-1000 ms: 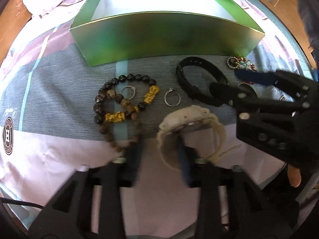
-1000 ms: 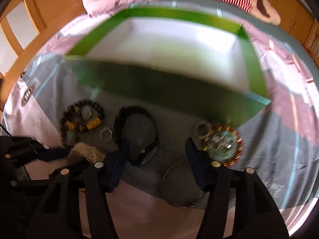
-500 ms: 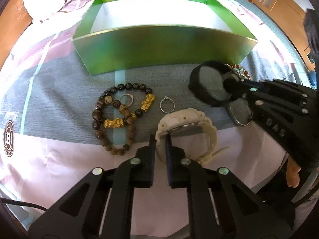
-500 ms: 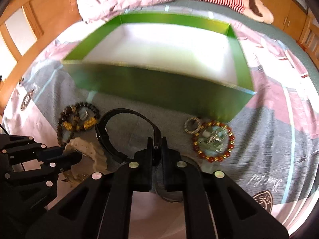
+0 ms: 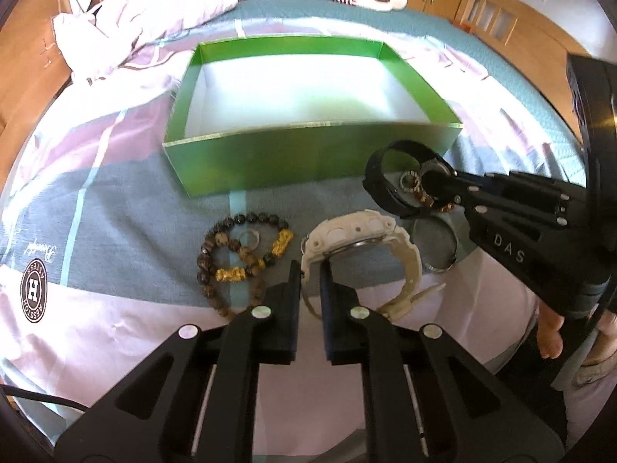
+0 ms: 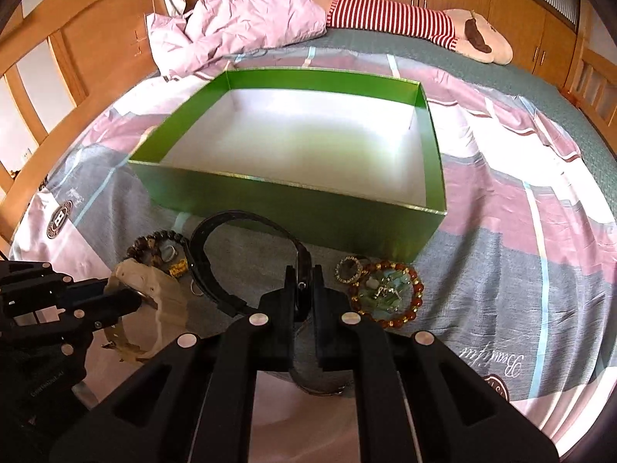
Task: Organize jewelry
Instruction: 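Carry both watches into the green box and open both tools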
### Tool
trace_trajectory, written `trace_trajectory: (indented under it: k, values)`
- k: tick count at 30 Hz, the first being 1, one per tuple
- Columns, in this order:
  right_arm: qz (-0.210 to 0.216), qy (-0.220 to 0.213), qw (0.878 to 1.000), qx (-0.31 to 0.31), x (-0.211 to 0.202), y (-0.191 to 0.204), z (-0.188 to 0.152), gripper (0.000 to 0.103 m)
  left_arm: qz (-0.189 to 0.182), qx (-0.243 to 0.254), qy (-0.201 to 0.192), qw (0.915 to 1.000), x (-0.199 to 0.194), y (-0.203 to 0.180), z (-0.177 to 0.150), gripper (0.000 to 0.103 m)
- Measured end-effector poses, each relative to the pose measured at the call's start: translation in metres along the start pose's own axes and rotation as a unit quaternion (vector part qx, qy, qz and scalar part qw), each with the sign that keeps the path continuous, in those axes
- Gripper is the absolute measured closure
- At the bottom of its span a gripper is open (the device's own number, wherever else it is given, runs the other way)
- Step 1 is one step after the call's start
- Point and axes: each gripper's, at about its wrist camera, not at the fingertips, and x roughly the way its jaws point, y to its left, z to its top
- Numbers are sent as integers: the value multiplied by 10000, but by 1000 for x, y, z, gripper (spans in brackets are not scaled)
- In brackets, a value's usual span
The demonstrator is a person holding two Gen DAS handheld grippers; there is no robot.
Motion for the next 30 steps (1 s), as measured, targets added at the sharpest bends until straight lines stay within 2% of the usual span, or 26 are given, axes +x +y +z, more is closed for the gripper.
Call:
trace_trajectory:
  k: [4,7,10,12,14,16,20,21,22,23,24,25,30]
  values:
    - [55,-321,9995,39,-21,-5,13,95,-136,-141,-178,9997,-19,12,16,92]
    - [40,-683,9977,-23,-39,-10,39,95,-164,-201,-393,9989,-34,26,44,92]
    - [-3,-761,9971,-25,-36,-16,63,95,-38,-87,-618,9980,-34,30,81,92]
    - [27,-742,9972,-14,-20,-21,77,95,108,-36,-727,9973,-22,35,103,92]
    - [33,-635,9979,87,2,-26,84,95,52,-95,-728,9973,-7,43,115,92]
    - [83,-524,9983,247,24,-33,86,95,-55,-278,-589,9979,15,50,122,92]
    - [167,-207,9987,431,52,-41,83,93,86,-225,-472,9986,42,52,126,86]
    - [142,-170,9986,473,52,-44,83,86,81,-264,-485,9984,43,53,126,78]
    - [180,-184,9982,543,46,-46,82,73,64,-337,-479,9983,43,55,126,73]
    - [221,-245,9978,582,38,-48,82,65,42,-378,-494,9981,40,55,124,66]
    - [243,-338,9972,615,29,-50,81,51,15,-402,-527,9978,35,56,121,63]
    - [198,-461,9967,639,12,-52,79,44,3,-381,-536,9978,29,55,117,61]
    - [107,-263,9972,685,-25,-64,51,29,271,-161,-398,9987,7,52,82,45]
